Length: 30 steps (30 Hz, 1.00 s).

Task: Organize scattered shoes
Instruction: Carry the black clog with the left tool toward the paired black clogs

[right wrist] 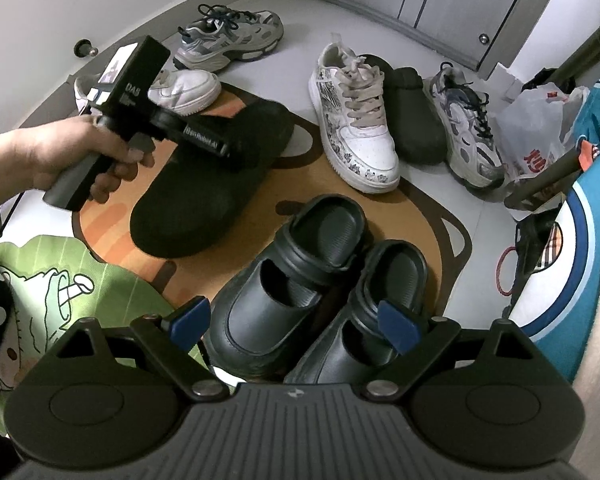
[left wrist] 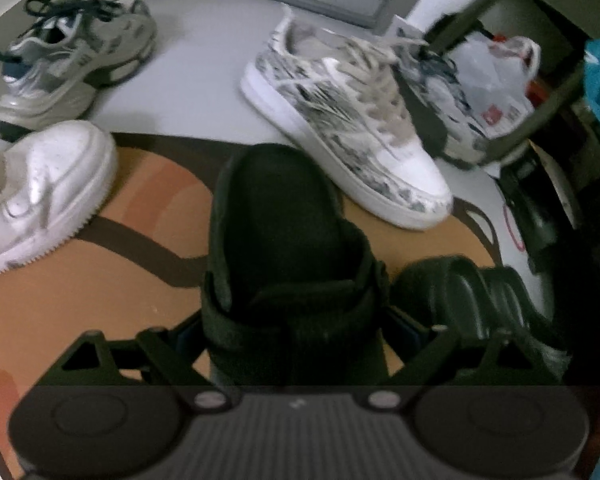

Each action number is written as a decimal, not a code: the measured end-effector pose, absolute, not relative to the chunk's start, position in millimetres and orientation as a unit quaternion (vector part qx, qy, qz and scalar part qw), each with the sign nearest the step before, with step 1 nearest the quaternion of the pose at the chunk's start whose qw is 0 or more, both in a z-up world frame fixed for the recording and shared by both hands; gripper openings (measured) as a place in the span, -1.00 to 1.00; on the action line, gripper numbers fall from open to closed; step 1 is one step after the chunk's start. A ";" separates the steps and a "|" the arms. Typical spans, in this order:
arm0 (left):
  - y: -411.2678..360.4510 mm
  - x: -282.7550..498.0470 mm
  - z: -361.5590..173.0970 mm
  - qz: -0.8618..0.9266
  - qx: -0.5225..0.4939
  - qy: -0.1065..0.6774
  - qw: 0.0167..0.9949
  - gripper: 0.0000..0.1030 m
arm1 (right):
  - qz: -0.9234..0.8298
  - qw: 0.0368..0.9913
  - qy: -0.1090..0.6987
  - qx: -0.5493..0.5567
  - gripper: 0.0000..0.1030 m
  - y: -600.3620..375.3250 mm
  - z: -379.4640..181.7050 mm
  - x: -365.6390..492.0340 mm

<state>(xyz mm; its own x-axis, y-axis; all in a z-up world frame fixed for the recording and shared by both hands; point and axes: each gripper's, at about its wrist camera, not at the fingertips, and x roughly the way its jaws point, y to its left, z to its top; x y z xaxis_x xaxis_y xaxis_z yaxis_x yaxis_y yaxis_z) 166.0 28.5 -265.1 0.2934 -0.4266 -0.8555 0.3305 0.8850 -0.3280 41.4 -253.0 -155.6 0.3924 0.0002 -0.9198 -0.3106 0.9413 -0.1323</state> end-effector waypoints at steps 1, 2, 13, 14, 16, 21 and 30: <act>26.6 163.1 -264.9 -0.238 -0.039 0.545 0.803 0.78 | 0.094 0.822 0.543 -0.143 0.82 -252.8 -155.6 41.3; 25.1 160.3 -264.6 -0.241 -0.034 0.544 0.803 0.78 | 0.094 0.822 0.543 -0.143 0.82 -252.5 -155.4 41.0; 12.9 135.0 -275.3 -0.244 -0.003 0.546 0.801 0.78 | 0.100 0.821 0.543 -0.143 0.82 -248.4 -154.0 39.3; 12.7 134.3 -276.5 -0.242 -0.003 0.547 0.801 0.78 | 0.100 0.821 0.543 -0.144 0.82 -248.0 -153.9 39.2; 11.7 131.8 -278.6 -0.240 -0.002 0.544 0.804 0.79 | 0.101 0.821 0.543 -0.144 0.82 -247.3 -153.9 38.9; 7.5 128.3 -277.5 -0.234 0.005 0.541 0.808 0.79 | 0.102 0.821 0.544 -0.143 0.82 -246.4 -153.0 38.9; 7.3 130.2 -278.2 -0.225 -0.026 0.555 0.800 0.79 | 0.107 0.820 0.544 -0.144 0.82 -243.6 -150.2 38.2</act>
<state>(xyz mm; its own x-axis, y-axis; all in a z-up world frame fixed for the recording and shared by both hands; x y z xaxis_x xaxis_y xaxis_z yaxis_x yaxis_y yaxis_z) 130.2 7.3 -278.2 0.2812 -0.3900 -0.8768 0.3315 0.8969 -0.2926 38.2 -243.6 -150.2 0.3862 0.0193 -0.9222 -0.3316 0.9358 -0.1193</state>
